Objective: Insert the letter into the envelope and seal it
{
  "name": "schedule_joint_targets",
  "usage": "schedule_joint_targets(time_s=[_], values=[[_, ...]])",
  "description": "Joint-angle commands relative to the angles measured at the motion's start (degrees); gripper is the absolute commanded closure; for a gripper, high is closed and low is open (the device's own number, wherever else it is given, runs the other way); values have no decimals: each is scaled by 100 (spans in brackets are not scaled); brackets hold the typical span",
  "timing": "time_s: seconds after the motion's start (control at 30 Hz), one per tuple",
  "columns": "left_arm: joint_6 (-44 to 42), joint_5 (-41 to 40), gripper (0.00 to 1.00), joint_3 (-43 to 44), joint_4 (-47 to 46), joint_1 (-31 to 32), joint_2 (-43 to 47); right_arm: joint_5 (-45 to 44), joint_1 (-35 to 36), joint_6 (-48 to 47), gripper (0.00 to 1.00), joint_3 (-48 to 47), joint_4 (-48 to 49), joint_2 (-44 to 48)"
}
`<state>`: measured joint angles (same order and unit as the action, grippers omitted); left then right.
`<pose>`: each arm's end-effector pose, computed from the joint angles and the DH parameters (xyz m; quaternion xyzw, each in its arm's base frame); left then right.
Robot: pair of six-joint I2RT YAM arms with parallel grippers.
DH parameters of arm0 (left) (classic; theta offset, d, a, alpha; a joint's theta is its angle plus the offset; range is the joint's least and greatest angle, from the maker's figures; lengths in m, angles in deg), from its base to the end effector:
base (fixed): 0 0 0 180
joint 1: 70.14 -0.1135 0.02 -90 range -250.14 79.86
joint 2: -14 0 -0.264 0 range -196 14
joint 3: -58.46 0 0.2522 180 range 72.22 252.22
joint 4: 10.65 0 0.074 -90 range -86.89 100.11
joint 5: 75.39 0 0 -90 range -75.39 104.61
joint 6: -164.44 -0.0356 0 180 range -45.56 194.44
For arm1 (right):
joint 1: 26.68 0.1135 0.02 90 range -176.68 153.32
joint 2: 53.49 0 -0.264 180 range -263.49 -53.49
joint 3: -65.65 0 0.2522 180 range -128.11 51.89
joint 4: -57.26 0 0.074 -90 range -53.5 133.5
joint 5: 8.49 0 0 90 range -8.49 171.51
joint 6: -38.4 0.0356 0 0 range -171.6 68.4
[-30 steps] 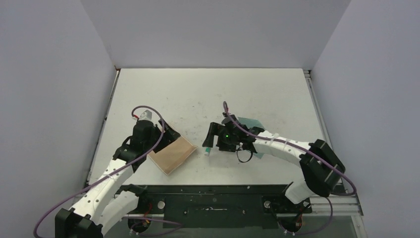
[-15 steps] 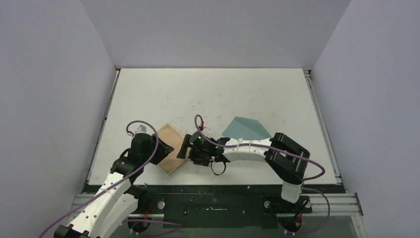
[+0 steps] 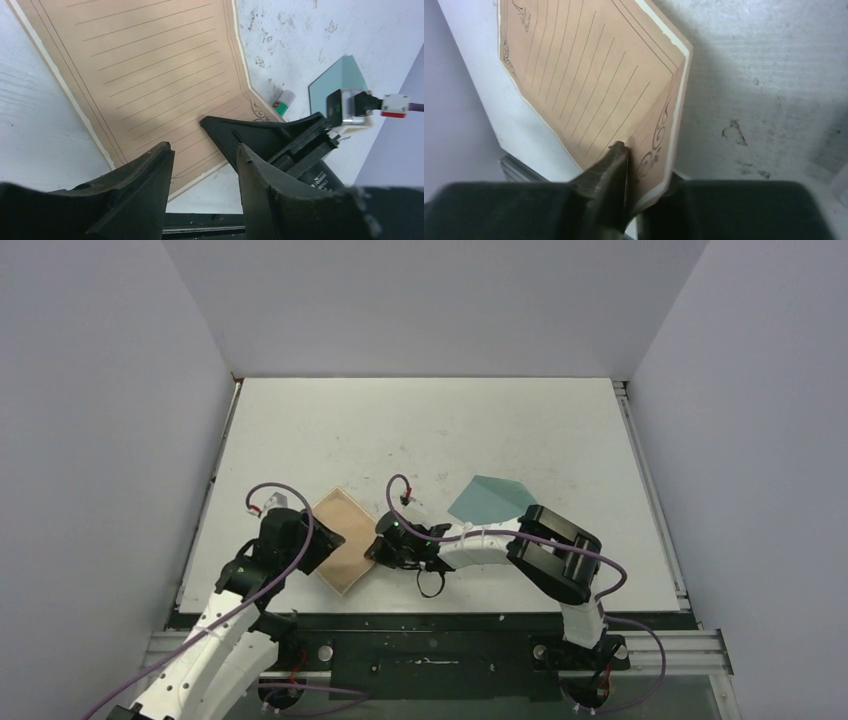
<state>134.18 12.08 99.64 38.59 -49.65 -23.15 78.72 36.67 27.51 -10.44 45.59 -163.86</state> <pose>0.1301 -0.0470 0.2129 -0.3184 0.8678 -0.2298 0.3044 0.1794 0.3536 0.1402 0.1361 0.9167 0.3477 0.1420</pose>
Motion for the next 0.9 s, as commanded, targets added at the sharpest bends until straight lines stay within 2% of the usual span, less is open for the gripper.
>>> schedule_joint_targets(time_s=[0.0,0.13,0.2,0.3,0.37,0.43,0.7,0.87], values=[[-62,-378,50,559,217,-69,103,-118,-28,109,94,-105,530,-40],[-398,-468,35,1099,334,-159,103,-141,-90,-333,95,-19,1067,568],[-685,-422,28,1460,355,-212,50,160,-277,-686,95,84,1545,903],[-1343,-234,19,2146,409,-315,-164,1201,-752,-1075,95,342,2542,1298],[-1764,-47,12,2631,451,-382,-386,1874,-1107,-1305,95,385,2820,1548],[-2181,511,8,3125,449,-500,-709,2628,-1428,-1744,95,366,2864,1852],[-3123,2332,5,4748,94,-679,-2081,5285,-2760,-3227,95,377,2091,2909],[-3628,3731,4,5142,-746,-737,-2761,5992,-3184,-5523,95,-348,-613,3219]])
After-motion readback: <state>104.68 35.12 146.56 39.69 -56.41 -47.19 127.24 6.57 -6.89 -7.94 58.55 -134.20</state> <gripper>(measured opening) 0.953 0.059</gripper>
